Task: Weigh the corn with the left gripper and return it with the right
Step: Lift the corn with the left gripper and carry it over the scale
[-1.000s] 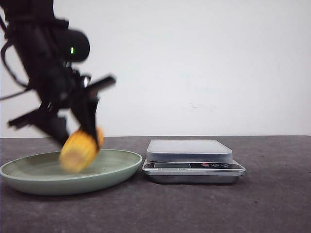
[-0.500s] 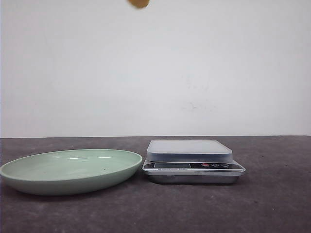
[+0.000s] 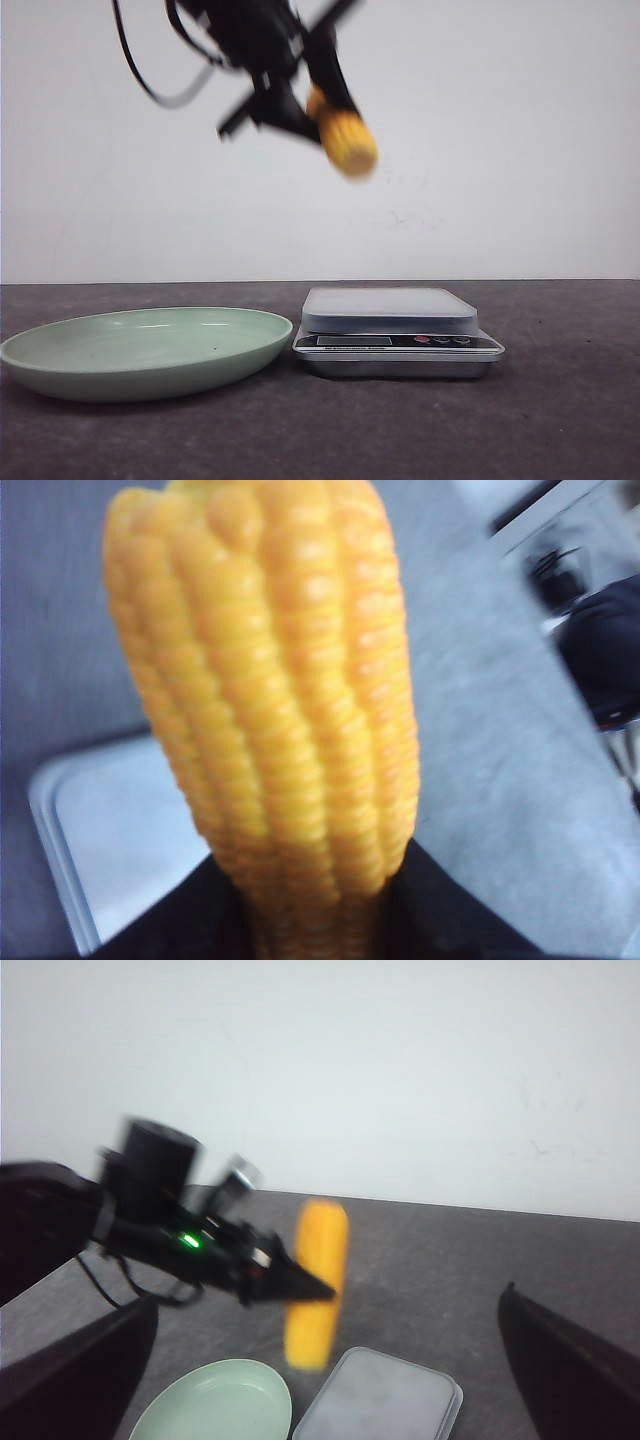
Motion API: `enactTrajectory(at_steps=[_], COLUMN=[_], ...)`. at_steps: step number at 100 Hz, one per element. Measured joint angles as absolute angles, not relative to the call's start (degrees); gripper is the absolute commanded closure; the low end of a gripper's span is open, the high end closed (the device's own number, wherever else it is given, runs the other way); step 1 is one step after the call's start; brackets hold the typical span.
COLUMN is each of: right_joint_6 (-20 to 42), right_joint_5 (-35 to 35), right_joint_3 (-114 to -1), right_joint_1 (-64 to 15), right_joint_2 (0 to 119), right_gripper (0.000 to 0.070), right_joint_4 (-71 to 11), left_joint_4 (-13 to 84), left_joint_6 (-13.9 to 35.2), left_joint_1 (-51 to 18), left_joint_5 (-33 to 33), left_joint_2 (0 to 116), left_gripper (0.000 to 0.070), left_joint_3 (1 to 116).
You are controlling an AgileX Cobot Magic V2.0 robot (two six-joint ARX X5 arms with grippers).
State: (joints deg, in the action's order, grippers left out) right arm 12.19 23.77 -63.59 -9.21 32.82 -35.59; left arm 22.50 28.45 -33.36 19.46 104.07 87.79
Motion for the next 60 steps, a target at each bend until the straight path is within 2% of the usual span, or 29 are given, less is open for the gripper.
enactTrajectory(at_steps=[23,35,41,60], right_joint_6=[12.19,12.19,12.19,12.19], right_joint_5=[23.81,23.86,23.86,23.84], right_joint_3=[-63.59,-63.59,-63.57,-63.57], right_joint_1=[-9.21,-9.21,-9.21,-9.21], right_joint_2=[32.82,32.82,32.84,32.82], right_gripper=[0.0000,0.0000,0.0000,0.0000], right_joint_4=[-37.74,-39.75,-40.16,-40.16], left_joint_4=[22.26,22.13,22.04,23.84], left_joint_6=[35.38,36.16,36.67,37.15], left_joint_1=[-33.87,-34.48,-34.83,-35.48], left_joint_5=[20.73,22.00,22.61,23.97], left_joint_2=[110.96,112.60,113.36,115.04], left_gripper=[0.0696,0.0693,0.0668,0.0669], left_joint_3=[87.79,87.79,87.79,87.79])
